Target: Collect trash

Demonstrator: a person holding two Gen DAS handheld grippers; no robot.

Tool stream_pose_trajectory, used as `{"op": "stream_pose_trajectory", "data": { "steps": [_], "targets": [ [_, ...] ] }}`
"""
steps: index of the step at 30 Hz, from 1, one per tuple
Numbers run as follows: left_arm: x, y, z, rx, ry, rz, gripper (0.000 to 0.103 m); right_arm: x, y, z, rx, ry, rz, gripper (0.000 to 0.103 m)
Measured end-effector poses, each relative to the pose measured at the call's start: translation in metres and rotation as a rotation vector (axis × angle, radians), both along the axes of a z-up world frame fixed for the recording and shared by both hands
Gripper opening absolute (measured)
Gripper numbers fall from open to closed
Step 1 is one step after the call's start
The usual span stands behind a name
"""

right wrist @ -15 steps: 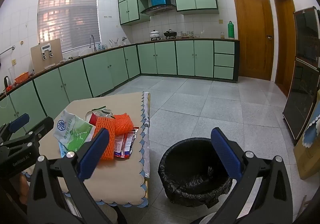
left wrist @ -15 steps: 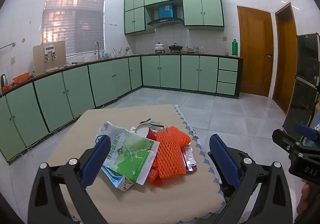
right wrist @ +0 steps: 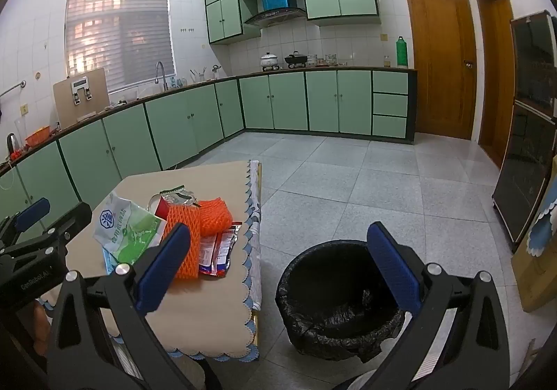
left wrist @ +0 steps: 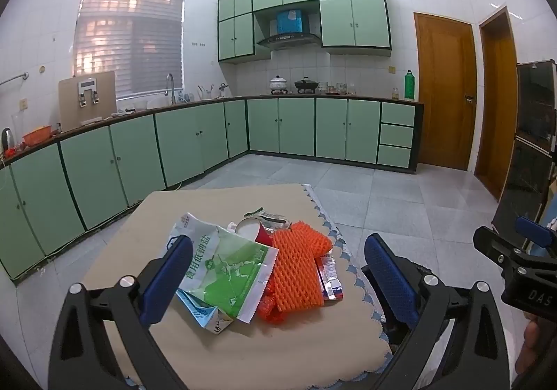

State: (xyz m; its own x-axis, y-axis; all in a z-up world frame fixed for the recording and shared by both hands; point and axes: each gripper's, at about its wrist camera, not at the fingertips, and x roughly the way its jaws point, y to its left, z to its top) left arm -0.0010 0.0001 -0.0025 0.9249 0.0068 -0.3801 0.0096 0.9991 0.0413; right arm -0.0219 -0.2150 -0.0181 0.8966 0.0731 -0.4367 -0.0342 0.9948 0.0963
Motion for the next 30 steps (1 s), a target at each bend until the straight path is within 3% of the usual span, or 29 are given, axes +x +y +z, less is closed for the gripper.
{"op": "stream_pose_trajectory", "data": {
  "steps": [30],
  "targets": [
    [-0.0016, -0.0009, 0.006, 0.001, -0.004, 0.004, 0.097, 0.0043, 0.0001, -0.0006, 0.009, 0.008, -0.002, 0.098]
  ]
}}
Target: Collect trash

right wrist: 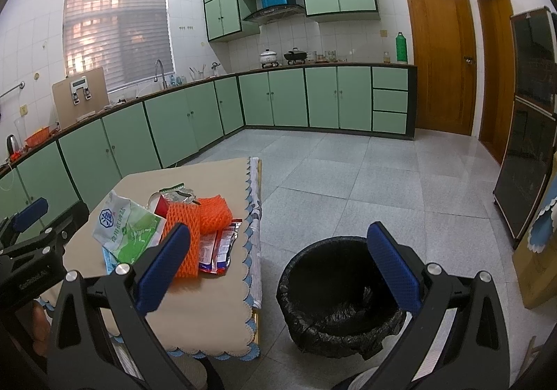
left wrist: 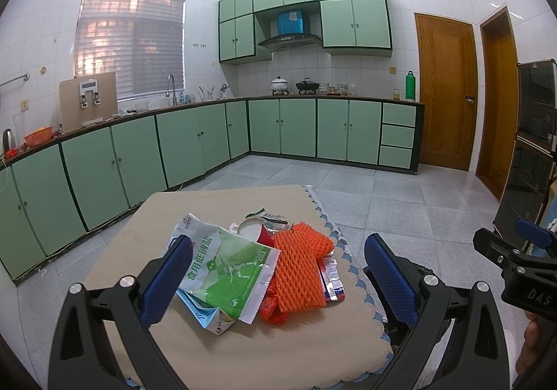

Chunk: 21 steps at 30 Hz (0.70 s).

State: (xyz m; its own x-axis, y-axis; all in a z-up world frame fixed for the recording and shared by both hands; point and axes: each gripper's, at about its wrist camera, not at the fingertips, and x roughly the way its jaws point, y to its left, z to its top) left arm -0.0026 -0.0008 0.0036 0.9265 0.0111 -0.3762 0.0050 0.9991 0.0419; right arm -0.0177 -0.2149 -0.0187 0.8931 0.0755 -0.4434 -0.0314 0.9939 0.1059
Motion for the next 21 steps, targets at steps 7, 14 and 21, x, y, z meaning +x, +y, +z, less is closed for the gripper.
{"op": "stream_pose_trajectory", "data": {
  "steps": [7, 14, 21],
  "targets": [
    [-0.0008, 0.0004, 0.0016, 0.0, -0.002, 0.0, 0.097, -0.0007, 0.0016, -0.0066, 0.0, 0.001, -0.001, 0.098],
    [-0.0019, 0.0009, 0.0046, 0.001, -0.004, -0.001, 0.097, -0.0006, 0.0017, -0.0065, 0.0, 0.003, -0.002, 0.098],
    [-0.002, 0.0009, 0.0036, 0.002, -0.005, -0.001, 0.097, -0.0008, 0.0021, -0.0065, 0.0, 0.004, -0.002, 0.098]
  ]
}}
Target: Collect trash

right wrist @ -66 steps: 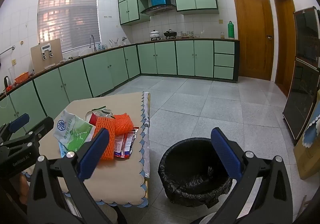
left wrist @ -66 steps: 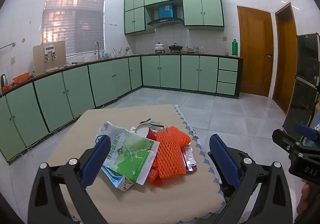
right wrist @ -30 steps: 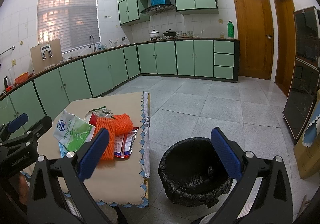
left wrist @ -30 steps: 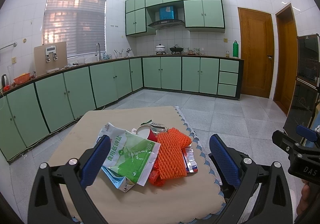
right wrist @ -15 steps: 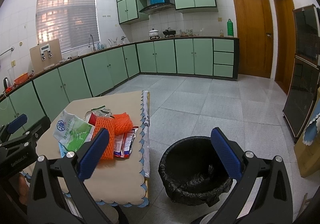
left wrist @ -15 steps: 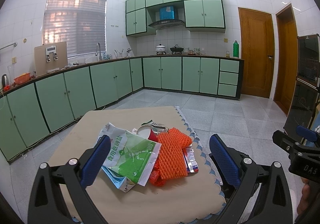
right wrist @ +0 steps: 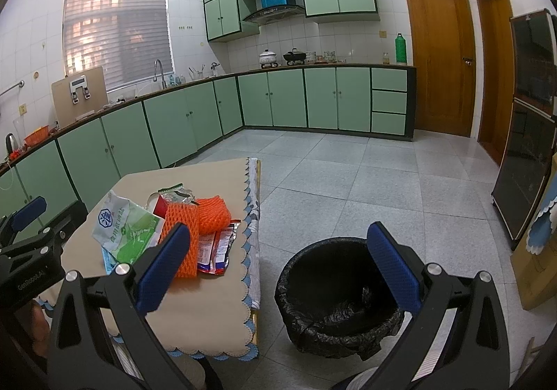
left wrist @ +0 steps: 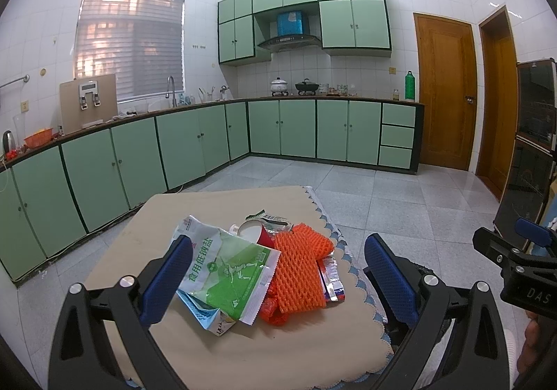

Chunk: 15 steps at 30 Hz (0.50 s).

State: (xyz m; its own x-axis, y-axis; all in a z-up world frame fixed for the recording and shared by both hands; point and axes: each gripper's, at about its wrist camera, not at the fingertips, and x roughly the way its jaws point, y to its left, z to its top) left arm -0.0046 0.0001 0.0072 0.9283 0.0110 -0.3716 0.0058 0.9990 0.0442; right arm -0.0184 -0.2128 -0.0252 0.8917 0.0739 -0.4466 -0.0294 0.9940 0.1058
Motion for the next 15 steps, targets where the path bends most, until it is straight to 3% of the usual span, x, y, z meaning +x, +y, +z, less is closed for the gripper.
{"op": "stream_pose_trajectory", "data": {
  "steps": [15],
  "targets": [
    [0.0013, 0.0013, 0.0003, -0.002, 0.002, 0.003, 0.097, 0.0023, 0.0, -0.0006, -0.005, 0.002, 0.002, 0.098]
  ]
}}
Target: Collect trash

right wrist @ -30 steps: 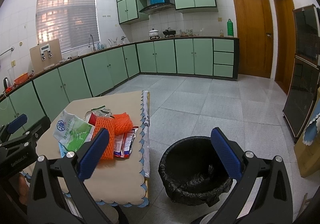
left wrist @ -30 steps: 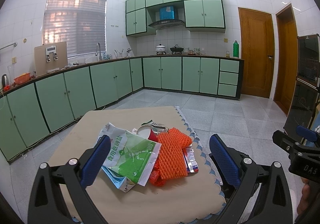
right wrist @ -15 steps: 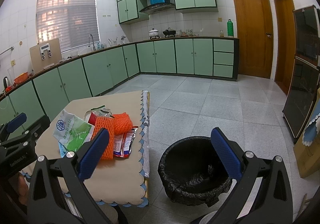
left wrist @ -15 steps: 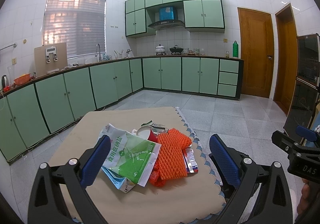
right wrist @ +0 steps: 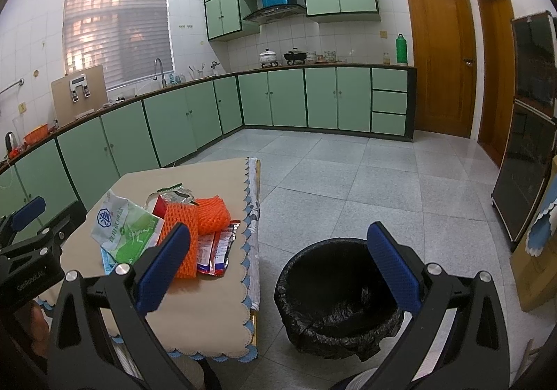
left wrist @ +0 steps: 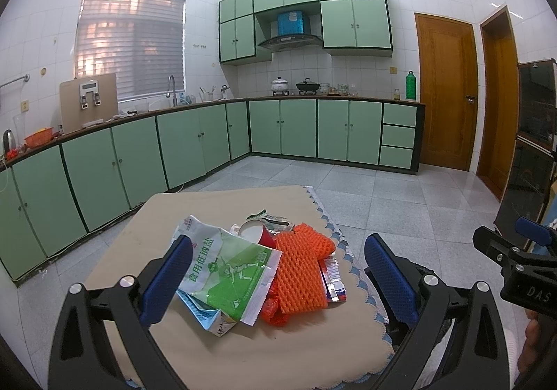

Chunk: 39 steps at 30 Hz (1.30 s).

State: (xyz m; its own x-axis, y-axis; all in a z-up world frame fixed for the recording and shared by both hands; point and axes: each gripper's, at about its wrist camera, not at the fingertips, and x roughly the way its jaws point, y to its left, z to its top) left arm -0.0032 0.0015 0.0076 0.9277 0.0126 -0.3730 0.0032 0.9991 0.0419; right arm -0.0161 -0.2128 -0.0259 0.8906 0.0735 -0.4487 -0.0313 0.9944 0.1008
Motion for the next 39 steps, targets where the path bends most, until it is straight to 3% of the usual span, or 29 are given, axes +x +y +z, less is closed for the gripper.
{"op": "stream_pose_trajectory", "data": {
  "steps": [26, 39],
  "targets": [
    [0.019, 0.019, -0.009, 0.006, 0.02, 0.034, 0.097, 0.02, 0.009, 0.0, -0.016, 0.015, 0.015, 0.098],
    [0.057, 0.089, -0.045, 0.03, 0.078, 0.19, 0.097, 0.073, 0.056, -0.03, -0.007, 0.049, 0.102, 0.098]
  ]
}}
